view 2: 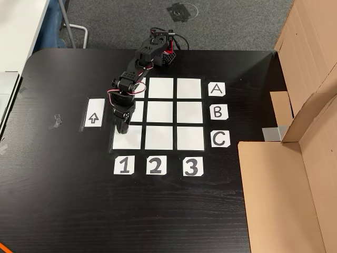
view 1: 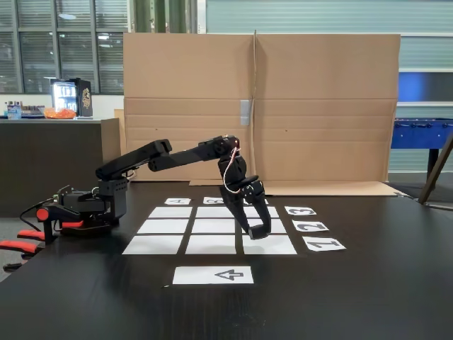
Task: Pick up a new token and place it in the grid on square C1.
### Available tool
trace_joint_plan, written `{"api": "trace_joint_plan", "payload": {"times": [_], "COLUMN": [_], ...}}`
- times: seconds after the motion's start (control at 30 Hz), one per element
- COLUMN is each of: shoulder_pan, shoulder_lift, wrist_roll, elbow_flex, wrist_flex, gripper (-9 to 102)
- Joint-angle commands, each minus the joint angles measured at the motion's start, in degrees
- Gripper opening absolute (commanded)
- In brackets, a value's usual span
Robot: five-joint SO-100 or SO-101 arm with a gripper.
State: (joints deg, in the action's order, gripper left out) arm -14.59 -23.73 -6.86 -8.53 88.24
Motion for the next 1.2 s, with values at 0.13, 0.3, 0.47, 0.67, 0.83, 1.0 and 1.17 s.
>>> {"api": "trace_joint_plan", "payload": {"times": [0.13, 0.3, 0.47, 0.67, 0.83, 1.0, 1.17], "shoulder_pan": [1.0, 1.5, 1.5, 1.4, 1.3, 1.1, 0.8], "shoulder_lift": [-0.6, 0.0, 0.4, 0.4, 0.4, 0.0, -4.3], "wrist_roll": [-0.7, -0.6, -0.7, -0.7, -0.7, -0.7, -0.5], "elbow_flex": [1.7, 1.2, 0.7, 0.7, 0.7, 0.5, 0.3], "wrist_flex": [-1.0, -0.9, -1.1, -1.1, -1.1, -1.2, -1.1], "gripper": [-1, 11, 19, 22, 22, 24, 31]}}
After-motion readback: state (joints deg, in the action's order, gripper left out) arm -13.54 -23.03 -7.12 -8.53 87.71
